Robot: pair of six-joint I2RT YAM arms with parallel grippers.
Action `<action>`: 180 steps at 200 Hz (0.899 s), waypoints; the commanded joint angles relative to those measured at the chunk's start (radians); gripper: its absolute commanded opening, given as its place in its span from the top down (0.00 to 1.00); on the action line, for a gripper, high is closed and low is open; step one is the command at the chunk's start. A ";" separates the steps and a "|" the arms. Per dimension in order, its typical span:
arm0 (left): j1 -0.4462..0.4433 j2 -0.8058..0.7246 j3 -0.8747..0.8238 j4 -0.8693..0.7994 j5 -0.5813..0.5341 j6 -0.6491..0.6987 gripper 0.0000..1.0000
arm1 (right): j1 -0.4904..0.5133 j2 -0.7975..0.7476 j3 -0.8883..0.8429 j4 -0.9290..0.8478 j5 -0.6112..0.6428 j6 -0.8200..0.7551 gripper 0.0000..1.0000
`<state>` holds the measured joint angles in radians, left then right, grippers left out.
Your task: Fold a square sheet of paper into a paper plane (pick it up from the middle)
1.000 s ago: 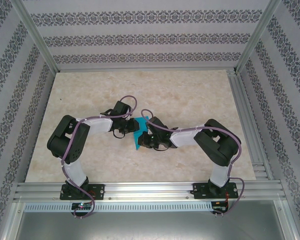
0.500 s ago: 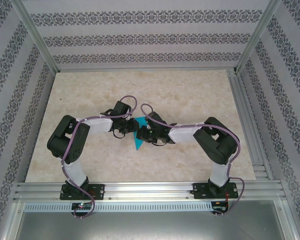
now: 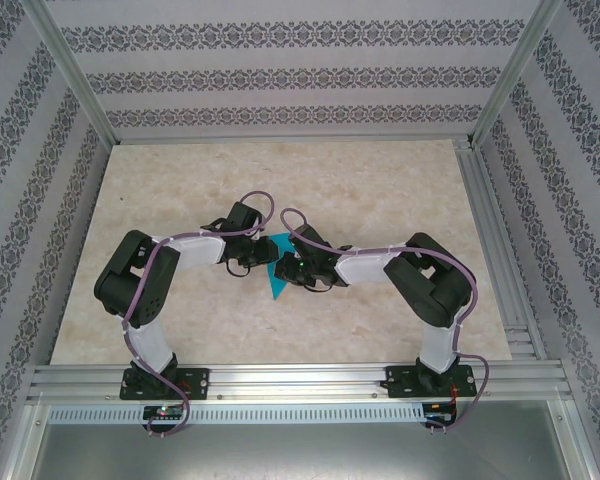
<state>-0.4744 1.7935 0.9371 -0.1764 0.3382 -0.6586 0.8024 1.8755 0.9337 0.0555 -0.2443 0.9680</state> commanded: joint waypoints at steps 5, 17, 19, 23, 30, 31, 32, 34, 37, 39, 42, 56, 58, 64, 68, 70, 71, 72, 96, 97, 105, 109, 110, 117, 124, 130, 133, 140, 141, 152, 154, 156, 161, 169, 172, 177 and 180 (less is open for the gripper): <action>-0.006 -0.049 -0.004 -0.022 -0.010 0.000 0.77 | -0.009 0.030 0.007 -0.014 0.014 -0.002 0.86; -0.007 -0.086 -0.016 -0.025 -0.009 -0.009 0.78 | -0.008 0.031 0.004 -0.008 0.007 0.002 0.87; -0.007 -0.093 -0.020 -0.026 -0.008 -0.009 0.78 | -0.009 0.032 0.004 -0.007 0.007 0.003 0.88; -0.006 -0.105 -0.026 -0.028 -0.011 -0.011 0.79 | -0.009 0.032 0.003 -0.005 0.005 0.004 0.88; -0.006 -0.127 -0.041 -0.029 -0.014 -0.016 0.80 | -0.009 0.031 0.000 -0.003 0.004 0.006 0.89; -0.006 -0.131 -0.043 -0.030 -0.014 -0.018 0.80 | -0.009 0.031 0.000 -0.003 0.005 0.006 0.89; -0.006 -0.133 -0.046 -0.030 -0.015 -0.018 0.80 | -0.009 0.031 0.000 -0.002 0.005 0.006 0.89; -0.006 -0.139 -0.051 -0.032 -0.016 -0.018 0.81 | -0.010 0.031 -0.001 -0.001 0.004 0.005 0.89; -0.006 -0.145 -0.057 -0.032 -0.015 -0.022 0.81 | -0.010 0.031 -0.003 0.000 0.004 0.006 0.89; -0.006 -0.151 -0.061 -0.031 -0.015 -0.021 0.82 | -0.010 0.031 -0.003 0.001 0.004 0.007 0.90; -0.006 -0.157 -0.069 -0.032 -0.012 -0.024 0.82 | -0.011 0.031 -0.003 0.001 0.003 0.007 0.90; -0.006 -0.179 -0.104 -0.021 0.011 -0.038 0.86 | -0.011 0.032 -0.005 0.003 -0.001 0.010 0.91; -0.006 -0.181 -0.109 -0.020 0.016 -0.041 0.87 | -0.012 0.032 -0.007 0.005 -0.001 0.010 0.91; -0.007 -0.186 -0.124 -0.012 0.027 -0.048 0.88 | -0.012 0.032 -0.008 0.006 -0.003 0.012 0.91; -0.007 -0.187 -0.132 -0.006 0.035 -0.052 0.88 | -0.011 0.033 -0.008 0.007 -0.003 0.012 0.92; -0.008 -0.188 -0.137 -0.004 0.041 -0.054 0.89 | -0.012 0.032 -0.008 0.007 -0.003 0.012 0.92; -0.007 -0.189 -0.139 -0.002 0.043 -0.054 0.89 | -0.012 0.032 -0.008 0.006 -0.002 0.012 0.92; -0.008 -0.189 -0.141 -0.001 0.045 -0.055 0.89 | -0.012 0.032 -0.008 0.007 -0.002 0.012 0.92; -0.012 -0.173 -0.154 0.010 0.075 -0.049 0.93 | -0.014 0.035 -0.008 0.011 -0.007 0.013 0.92; -0.013 -0.173 -0.154 0.009 0.075 -0.049 0.93 | -0.014 0.035 -0.008 0.011 -0.007 0.013 0.92; -0.013 -0.164 -0.151 0.013 0.079 -0.044 0.93 | -0.014 0.036 -0.009 0.015 -0.009 0.013 0.93; -0.014 -0.158 -0.147 0.015 0.081 -0.044 0.93 | -0.014 0.037 -0.008 0.014 -0.010 0.013 0.93; -0.014 -0.156 -0.146 0.016 0.081 -0.043 0.93 | -0.014 0.037 -0.009 0.016 -0.010 0.012 0.93; -0.016 -0.148 -0.142 0.020 0.086 -0.043 0.93 | -0.014 0.036 -0.009 0.017 -0.012 0.012 0.92; -0.017 -0.140 -0.138 0.028 0.093 -0.045 0.94 | -0.014 0.037 -0.008 0.017 -0.012 0.014 0.92; -0.017 -0.132 -0.134 0.031 0.093 -0.045 0.94 | -0.014 0.036 -0.008 0.017 -0.013 0.015 0.93; -0.019 -0.129 -0.132 0.031 0.093 -0.045 0.93 | -0.014 0.037 -0.008 0.017 -0.013 0.015 0.93; -0.019 -0.122 -0.128 0.032 0.091 -0.045 0.94 | -0.014 0.035 -0.009 0.017 -0.013 0.015 0.93; -0.019 -0.120 -0.128 0.032 0.091 -0.045 0.94 | -0.014 0.035 -0.009 0.017 -0.013 0.015 0.93; -0.019 -0.108 -0.122 0.028 0.086 -0.042 0.93 | -0.014 0.036 -0.009 0.017 -0.015 0.015 0.93; -0.019 -0.106 -0.120 0.029 0.084 -0.041 0.94 | -0.015 0.037 -0.008 0.017 -0.015 0.015 0.93; -0.019 -0.104 -0.120 0.028 0.084 -0.040 0.94 | -0.015 0.037 -0.009 0.016 -0.015 0.015 0.93; -0.019 -0.098 -0.117 0.030 0.084 -0.039 0.94 | -0.014 0.037 -0.008 0.017 -0.016 0.015 0.93; -0.019 -0.089 -0.114 0.030 0.080 -0.039 0.94 | -0.015 0.037 -0.008 0.017 -0.016 0.015 0.93; -0.019 -0.087 -0.111 0.030 0.078 -0.040 0.93 | -0.015 0.037 -0.009 0.017 -0.016 0.015 0.93; -0.019 -0.081 -0.110 0.029 0.072 -0.040 0.94 | -0.015 0.036 -0.009 0.018 -0.018 0.013 0.93; -0.019 -0.078 -0.106 0.028 0.069 -0.040 0.94 | -0.015 0.036 -0.009 0.018 -0.018 0.013 0.93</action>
<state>-0.4812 1.6901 0.7944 -0.1764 0.4110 -0.6933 0.7959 1.8877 0.9337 0.0757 -0.2630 0.9749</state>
